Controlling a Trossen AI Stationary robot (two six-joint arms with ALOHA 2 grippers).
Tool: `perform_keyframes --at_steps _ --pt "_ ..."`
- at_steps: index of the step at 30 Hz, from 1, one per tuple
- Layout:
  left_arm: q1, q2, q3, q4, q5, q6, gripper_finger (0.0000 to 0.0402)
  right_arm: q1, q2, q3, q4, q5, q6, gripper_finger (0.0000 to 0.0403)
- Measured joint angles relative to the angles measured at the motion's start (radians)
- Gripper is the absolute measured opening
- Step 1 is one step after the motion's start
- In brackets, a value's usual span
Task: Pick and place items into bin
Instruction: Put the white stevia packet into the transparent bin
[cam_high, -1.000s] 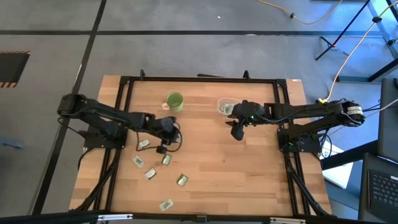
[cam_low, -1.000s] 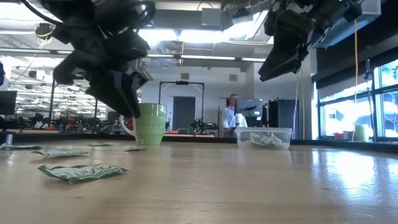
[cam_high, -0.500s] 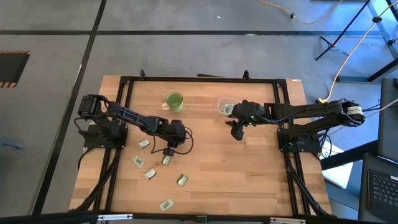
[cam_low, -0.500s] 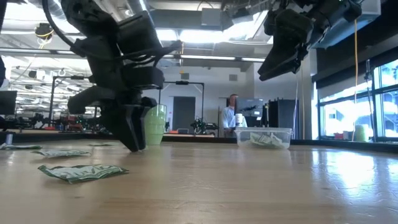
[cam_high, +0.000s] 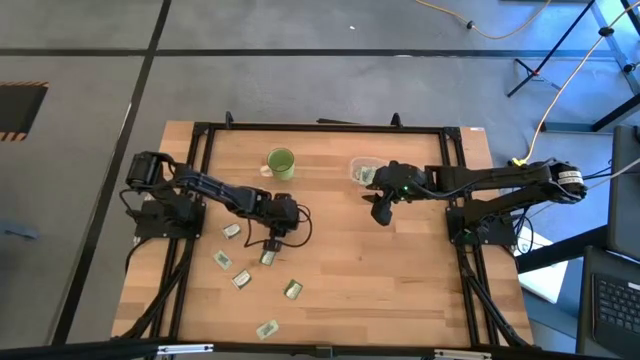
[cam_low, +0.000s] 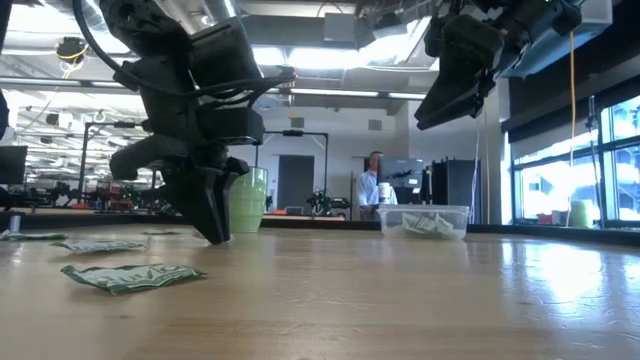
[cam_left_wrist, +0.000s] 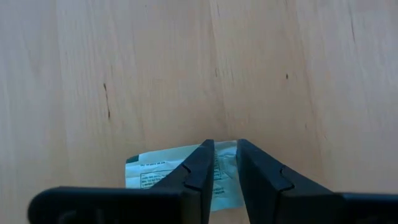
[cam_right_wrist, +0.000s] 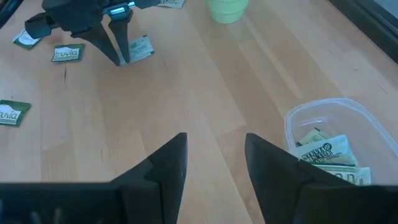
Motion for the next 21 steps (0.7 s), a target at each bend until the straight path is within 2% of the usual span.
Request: perform_keyframes --at_steps 9,14,17,21 --pt "0.0 -0.002 -0.003 0.006 0.019 0.009 0.0006 0.0 0.0 0.0 -0.001 0.0 0.0 0.0165" --pt "-0.004 -0.027 0.02 -0.009 0.052 0.022 0.0003 0.0 0.0 0.0 0.0 0.0 -0.018 0.0165" --pt "-0.014 -0.074 0.044 -0.02 0.114 0.07 0.0002 0.0 0.0 0.0 0.009 0.0 -0.084 0.0165" --pt "-0.017 -0.158 0.072 0.071 0.232 0.124 0.0002 0.005 0.002 0.001 0.078 -0.002 -0.222 0.0165"
